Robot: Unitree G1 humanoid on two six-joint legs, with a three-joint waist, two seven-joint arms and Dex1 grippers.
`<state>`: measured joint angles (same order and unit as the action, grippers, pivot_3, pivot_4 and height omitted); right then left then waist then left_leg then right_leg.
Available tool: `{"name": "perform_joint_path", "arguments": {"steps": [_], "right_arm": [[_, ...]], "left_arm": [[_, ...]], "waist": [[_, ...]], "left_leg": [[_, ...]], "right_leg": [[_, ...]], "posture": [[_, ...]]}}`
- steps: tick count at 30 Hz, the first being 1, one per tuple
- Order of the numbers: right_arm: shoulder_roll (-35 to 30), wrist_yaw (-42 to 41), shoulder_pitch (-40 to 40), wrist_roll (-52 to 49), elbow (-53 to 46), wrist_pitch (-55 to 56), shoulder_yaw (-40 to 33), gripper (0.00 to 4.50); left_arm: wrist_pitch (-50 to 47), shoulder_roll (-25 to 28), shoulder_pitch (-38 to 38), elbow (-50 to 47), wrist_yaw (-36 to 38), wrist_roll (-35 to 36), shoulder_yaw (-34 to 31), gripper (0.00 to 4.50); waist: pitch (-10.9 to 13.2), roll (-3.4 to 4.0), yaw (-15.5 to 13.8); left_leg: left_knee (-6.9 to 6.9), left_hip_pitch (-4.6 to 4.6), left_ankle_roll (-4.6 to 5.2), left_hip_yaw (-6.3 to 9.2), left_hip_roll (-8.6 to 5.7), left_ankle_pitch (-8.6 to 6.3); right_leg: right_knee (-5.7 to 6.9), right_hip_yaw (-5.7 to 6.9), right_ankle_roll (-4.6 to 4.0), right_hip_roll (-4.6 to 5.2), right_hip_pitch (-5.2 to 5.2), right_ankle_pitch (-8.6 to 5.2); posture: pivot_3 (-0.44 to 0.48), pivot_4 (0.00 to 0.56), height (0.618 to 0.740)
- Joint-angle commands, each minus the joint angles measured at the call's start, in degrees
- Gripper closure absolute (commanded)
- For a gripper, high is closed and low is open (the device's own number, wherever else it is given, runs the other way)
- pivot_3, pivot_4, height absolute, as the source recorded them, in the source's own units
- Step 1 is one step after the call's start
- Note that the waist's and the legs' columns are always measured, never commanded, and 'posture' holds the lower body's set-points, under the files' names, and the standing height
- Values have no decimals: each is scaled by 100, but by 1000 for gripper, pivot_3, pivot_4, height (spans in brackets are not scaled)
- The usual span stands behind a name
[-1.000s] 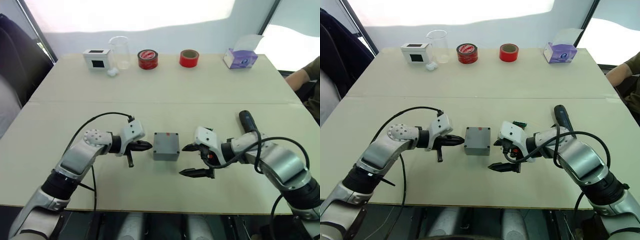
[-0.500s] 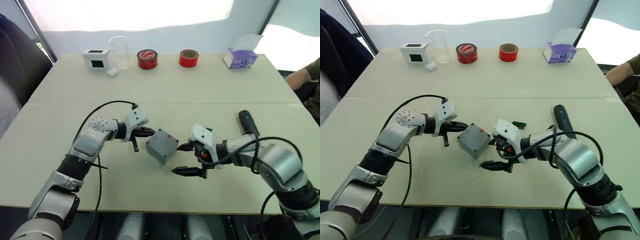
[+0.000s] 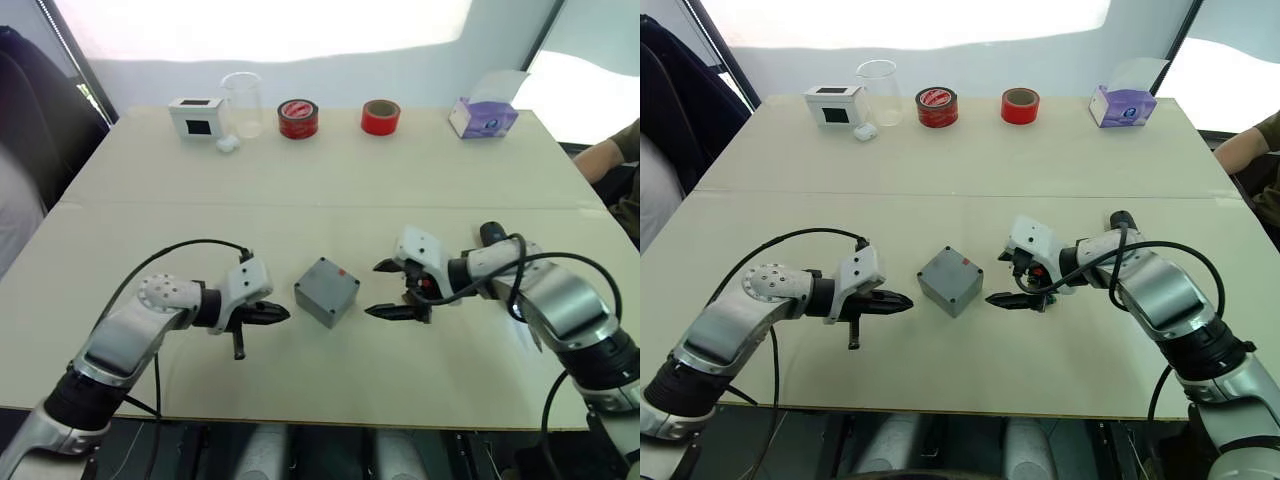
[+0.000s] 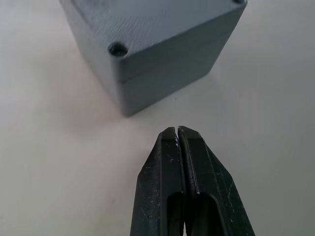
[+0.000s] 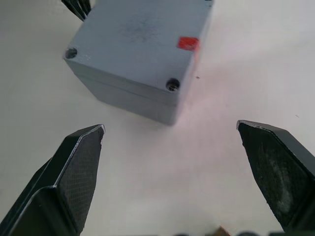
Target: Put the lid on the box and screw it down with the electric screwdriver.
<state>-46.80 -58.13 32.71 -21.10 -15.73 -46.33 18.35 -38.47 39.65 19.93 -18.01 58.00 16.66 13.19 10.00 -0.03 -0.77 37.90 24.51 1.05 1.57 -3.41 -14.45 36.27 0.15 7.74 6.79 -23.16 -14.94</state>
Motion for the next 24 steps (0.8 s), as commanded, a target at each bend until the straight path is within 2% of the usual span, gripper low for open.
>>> {"name": "perform_joint_path", "arguments": {"steps": [1,11,24], "right_arm": [[117,-162,108,-48,-212,3,65,46],[291,97,-177,-343,-778,-607,-161,46],[370,427,-300,-638,-1179,-1108,-316,46]], "left_arm": [[121,-285,332,181,-258,-130,125,4500],[624,-442,853,1050,-152,-353,150,4500],[963,-571,1045,1431,-41,-468,186,4500]], "waist": [[0,-1,3],[0,-1,7],[0,-1,7]], "left_leg": [[0,0,0,0,0,0],[1,0,-2,1,-1,1],[1,0,-2,1,-1,1]], "right_leg": [[0,0,0,-1,1,0],[1,1,0,-2,-1,0],[1,0,0,-2,-2,0]], "posture": [[0,150,740],[0,150,740],[0,150,740]]}}
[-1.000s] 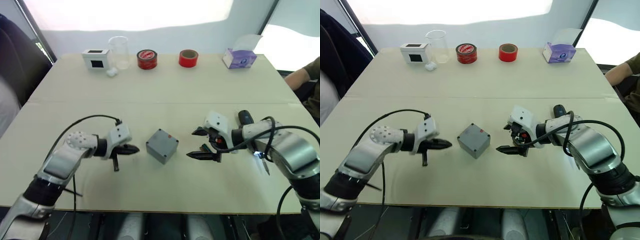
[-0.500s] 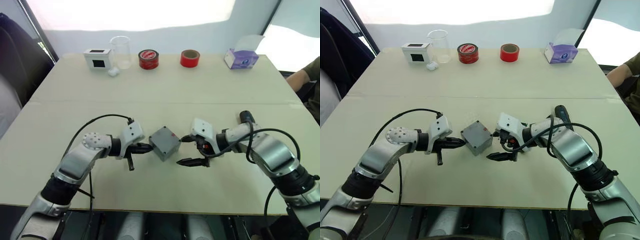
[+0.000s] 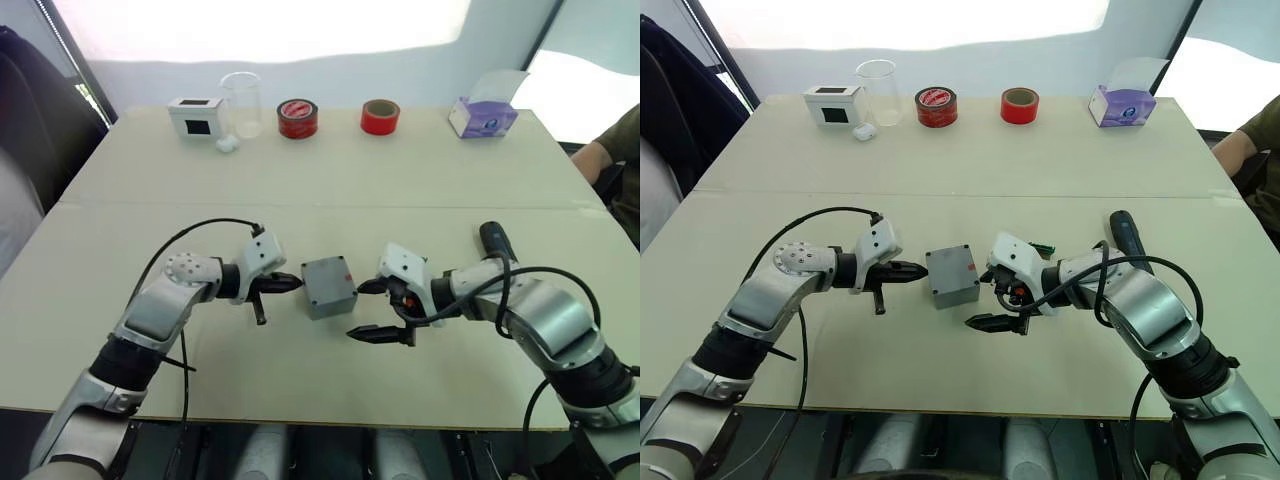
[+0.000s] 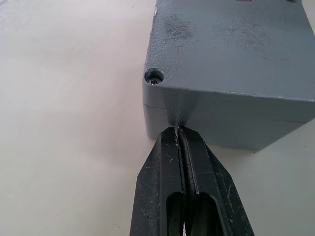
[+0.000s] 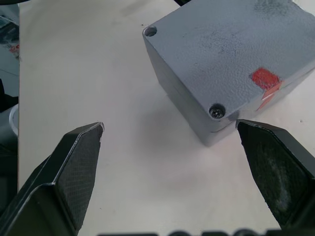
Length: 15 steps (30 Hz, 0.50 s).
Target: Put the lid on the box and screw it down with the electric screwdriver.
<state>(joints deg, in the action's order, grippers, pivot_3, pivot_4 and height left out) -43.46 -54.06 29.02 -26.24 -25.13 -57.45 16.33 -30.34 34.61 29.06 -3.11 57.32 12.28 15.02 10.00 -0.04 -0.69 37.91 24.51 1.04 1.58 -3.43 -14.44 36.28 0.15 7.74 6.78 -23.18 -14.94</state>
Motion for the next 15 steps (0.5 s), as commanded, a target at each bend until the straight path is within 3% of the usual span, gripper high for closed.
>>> {"name": "perform_joint_path", "arguments": {"steps": [1,12,15], "right_arm": [[31,21,77,-129,-234,5,-108,46],[-27,173,81,-60,-237,13,-104,46],[-257,263,57,-116,-96,26,-705,46]], "left_arm": [[159,-86,147,-46,25,-38,6,4500],[191,-218,323,75,74,-189,27,4500],[-46,101,202,-303,151,-71,-203,4500]], "waist": [[0,0,-3],[0,0,1],[1,-1,3]], "left_leg": [[0,0,0,0,0,0],[0,0,0,0,-1,0],[0,1,0,0,-1,0]], "right_leg": [[0,0,0,0,0,0],[1,0,0,-1,0,0],[1,0,0,0,-1,0]], "posture": [[0,150,740],[0,150,740],[0,150,740]]}}
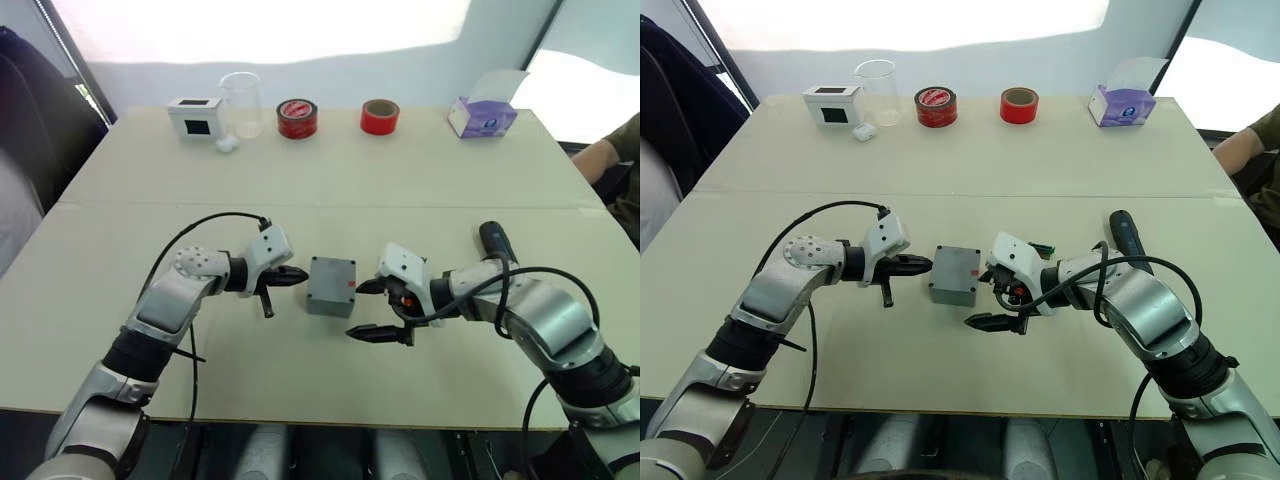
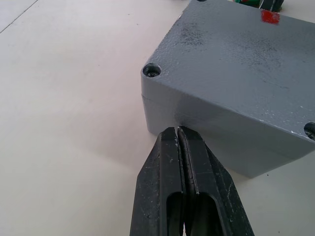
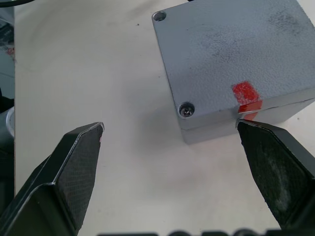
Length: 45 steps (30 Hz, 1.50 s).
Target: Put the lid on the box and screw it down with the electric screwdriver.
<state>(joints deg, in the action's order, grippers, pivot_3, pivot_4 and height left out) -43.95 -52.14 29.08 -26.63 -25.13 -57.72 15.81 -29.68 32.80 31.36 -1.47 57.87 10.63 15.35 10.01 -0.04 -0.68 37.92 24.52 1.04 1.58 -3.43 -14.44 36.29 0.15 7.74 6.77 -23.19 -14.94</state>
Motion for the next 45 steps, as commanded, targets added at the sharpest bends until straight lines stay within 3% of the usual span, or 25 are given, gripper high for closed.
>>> {"name": "perform_joint_path", "arguments": {"steps": [1,4,9,13,17,19,31,34,39,45], "right_arm": [[-291,79,24,-93,27,119,-906,46],[-428,104,-63,1,640,520,-1426,46],[-73,499,-13,628,1915,1619,-1405,46],[162,496,45,842,2412,2018,-1308,46],[254,456,101,1078,2815,2348,-1155,1038],[330,445,158,1116,2948,2400,-1144,1776],[563,422,252,1285,3226,2546,-1127,1776],[595,426,259,1310,3246,2553,-1142,2480],[627,458,243,1329,3222,2547,-1171,4422],[641,481,232,1345,3188,2525,-1204,4481]], "left_arm": [[-249,424,-110,-655,140,198,-363,4500],[-687,792,-344,-1215,262,587,-752,4500],[-1428,1054,-374,-1871,335,1324,-1201,4500],[-1587,1167,-340,-2015,289,1474,-1204,4500],[-1666,1197,-300,-2068,208,1558,-1189,4500],[-1701,1188,-324,-2099,142,1600,-1191,4500],[-1665,1279,-394,-2101,24,1686,-1143,4500],[-1654,1276,-388,-2086,27,1680,-1124,4500],[-1618,1282,-392,-2056,47,1647,-1078,4500],[-1556,1299,-383,-1997,68,1601,-1022,4500]], "waist": [[0,0,2],[0,1,5],[0,0,7],[0,1,16],[0,1,18],[0,1,17],[0,1,16],[0,1,17],[0,1,18],[0,1,15]], "left_leg": [[0,0,0,0,0,0],[-1,0,0,0,2,0],[-1,-1,0,-1,2,0],[-1,-1,-3,-3,2,2],[-2,-1,-4,-5,2,3],[-1,-1,-3,-4,2,2],[-1,-1,-5,-4,2,3],[-1,-1,-4,-4,2,3],[-1,-1,-7,-4,2,4],[-1,-2,-6,-4,2,4]], "right_leg": [[0,0,0,0,0,0],[-2,-1,0,0,0,0],[-2,-1,0,0,3,0],[0,-2,0,0,0,0],[0,-2,0,-2,1,0],[0,-2,0,-3,2,0],[0,-2,0,-4,2,0],[0,-2,0,-4,2,0],[0,-2,0,-4,1,0],[0,-2,0,-5,2,0]], "posture": [[0,150,740],[0,150,740],[0,150,740],[0,150,740],[0,150,740],[0,150,740],[0,150,740],[0,150,740],[0,150,740],[0,150,740]]}}
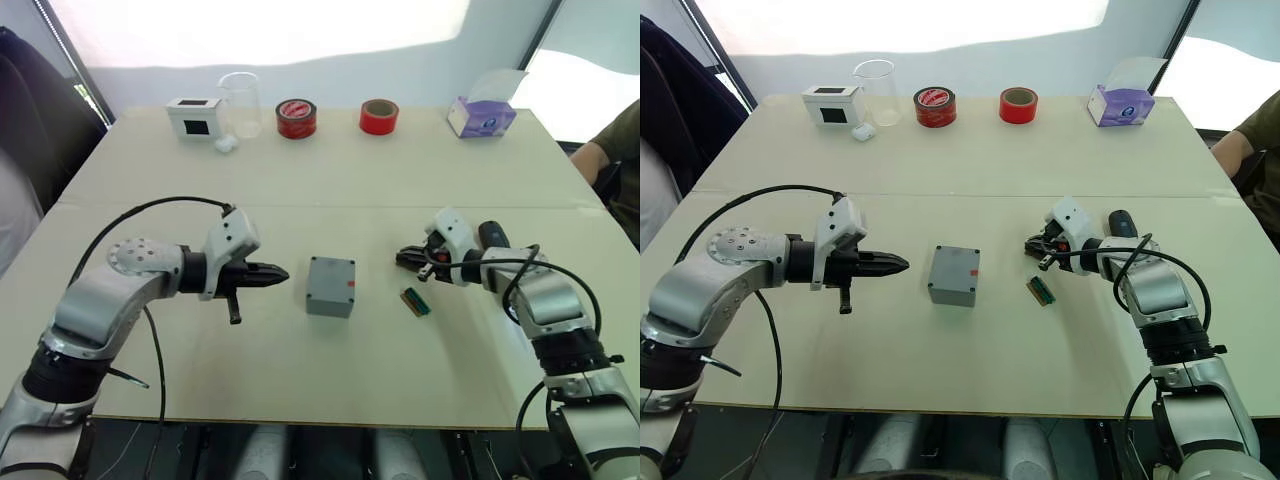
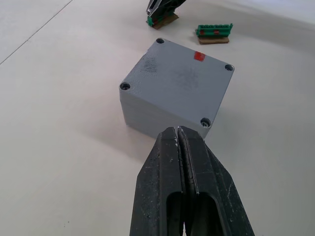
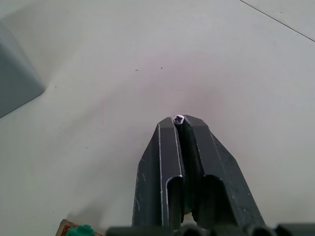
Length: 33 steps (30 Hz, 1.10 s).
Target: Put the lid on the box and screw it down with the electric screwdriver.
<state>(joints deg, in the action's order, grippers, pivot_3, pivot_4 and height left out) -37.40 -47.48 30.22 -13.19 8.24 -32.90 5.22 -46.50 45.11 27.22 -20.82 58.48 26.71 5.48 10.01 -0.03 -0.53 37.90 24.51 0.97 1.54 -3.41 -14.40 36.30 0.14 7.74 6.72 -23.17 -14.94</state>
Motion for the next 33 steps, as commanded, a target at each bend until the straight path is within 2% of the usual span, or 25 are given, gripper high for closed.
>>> {"name": "perform_joint_path", "arguments": {"steps": [1,13,20,33], "right_arm": [[-17,25,119,-5,-169,26,-157,4481],[-45,112,286,-291,-489,-361,-551,4481],[14,204,302,-481,-1038,-776,-599,4481],[218,392,75,-158,-529,-468,-286,4481]], "left_arm": [[135,65,34,-53,7,-8,-24,4500],[216,50,0,26,1,-15,8,4500],[236,29,-19,48,-3,-17,15,4500],[310,17,-46,56,-64,-76,24,4500]], "waist": [[0,0,0],[0,0,11],[0,0,3],[0,0,-1]], "left_leg": [[0,0,0,0,0,0],[0,0,1,0,1,-1],[0,0,2,0,1,-1],[0,0,2,0,0,-1]], "right_leg": [[0,0,0,0,0,0],[0,0,0,0,-1,0],[0,0,0,0,-1,0],[0,0,0,0,-1,0]], "posture": [[0,150,740],[0,150,740],[0,150,740],[0,150,740]]}}
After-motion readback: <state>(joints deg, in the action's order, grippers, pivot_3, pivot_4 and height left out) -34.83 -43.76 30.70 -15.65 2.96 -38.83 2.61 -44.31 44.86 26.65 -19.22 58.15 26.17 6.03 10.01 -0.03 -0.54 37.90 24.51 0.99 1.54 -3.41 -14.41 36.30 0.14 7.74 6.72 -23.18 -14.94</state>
